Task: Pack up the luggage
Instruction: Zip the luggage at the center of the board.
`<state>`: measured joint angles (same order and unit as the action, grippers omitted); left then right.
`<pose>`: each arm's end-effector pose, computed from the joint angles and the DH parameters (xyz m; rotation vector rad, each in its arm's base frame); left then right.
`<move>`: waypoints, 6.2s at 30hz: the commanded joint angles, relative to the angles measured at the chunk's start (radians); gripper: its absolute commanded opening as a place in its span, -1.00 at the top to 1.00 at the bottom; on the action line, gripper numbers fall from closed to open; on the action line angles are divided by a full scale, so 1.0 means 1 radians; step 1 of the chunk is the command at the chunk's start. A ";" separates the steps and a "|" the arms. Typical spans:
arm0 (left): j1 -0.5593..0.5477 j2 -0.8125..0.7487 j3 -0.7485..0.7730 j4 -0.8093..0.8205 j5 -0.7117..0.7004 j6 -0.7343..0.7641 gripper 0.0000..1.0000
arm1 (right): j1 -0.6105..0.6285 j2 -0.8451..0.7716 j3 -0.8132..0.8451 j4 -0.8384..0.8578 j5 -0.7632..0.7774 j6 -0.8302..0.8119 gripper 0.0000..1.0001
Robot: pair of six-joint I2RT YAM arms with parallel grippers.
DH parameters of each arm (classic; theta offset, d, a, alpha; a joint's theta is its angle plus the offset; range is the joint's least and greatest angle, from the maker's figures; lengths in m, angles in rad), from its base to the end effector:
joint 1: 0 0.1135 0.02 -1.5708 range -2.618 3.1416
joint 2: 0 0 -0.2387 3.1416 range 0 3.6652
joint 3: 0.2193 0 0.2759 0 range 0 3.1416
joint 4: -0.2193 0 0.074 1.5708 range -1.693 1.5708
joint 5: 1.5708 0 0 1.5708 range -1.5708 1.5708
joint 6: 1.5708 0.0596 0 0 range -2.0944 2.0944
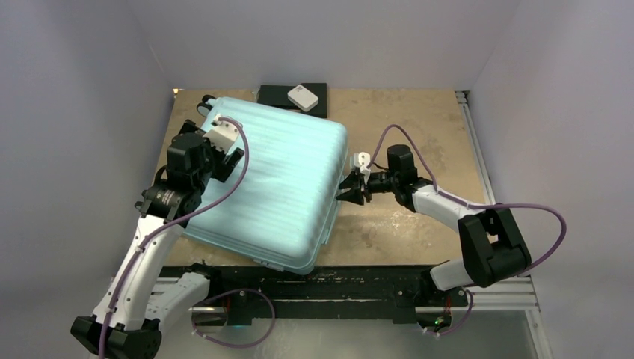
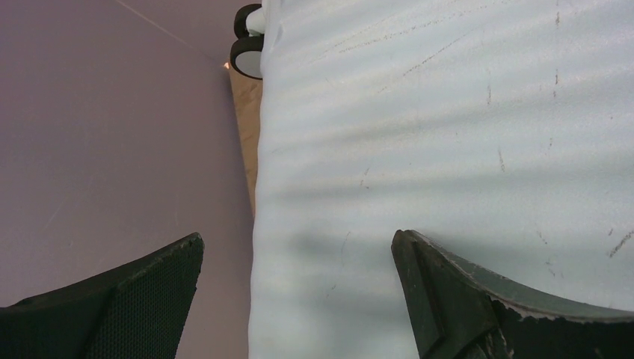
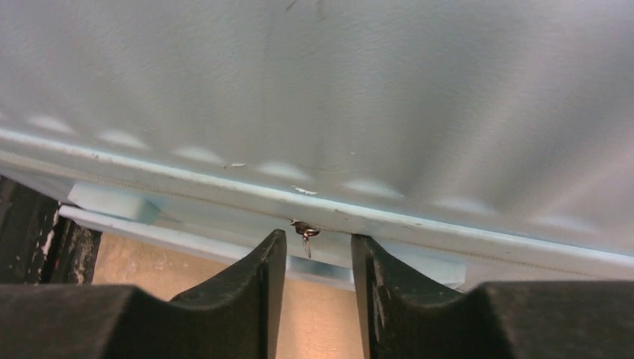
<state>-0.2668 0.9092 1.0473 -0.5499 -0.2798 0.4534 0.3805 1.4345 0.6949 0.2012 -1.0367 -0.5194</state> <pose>0.2475 -0.0506 0.3458 0.5266 1.9162 0.3981 0.2748 0.1652 0.1593 -1.3522 1.4142 0.9859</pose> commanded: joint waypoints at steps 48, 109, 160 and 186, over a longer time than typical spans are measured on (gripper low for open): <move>-0.002 -0.244 -0.252 -0.102 0.011 -0.035 -0.99 | -0.032 -0.085 0.065 -0.257 0.132 -0.309 0.01; 0.000 -0.259 -0.278 -0.101 0.023 -0.041 -0.99 | 0.013 0.150 0.403 -0.669 0.027 -0.105 1.00; 0.000 -0.298 -0.202 -0.157 -0.039 0.003 -0.99 | -0.084 0.370 0.481 -0.111 0.357 -0.141 1.00; 0.000 -0.437 -0.113 -0.641 -0.583 0.220 -0.89 | -0.088 0.414 0.531 -0.135 0.288 -0.111 1.00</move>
<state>-0.2668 0.5007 0.9913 -1.3811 -0.7189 0.6254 0.2802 1.8206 1.1851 0.0681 -0.7376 -0.6140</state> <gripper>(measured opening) 0.942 0.008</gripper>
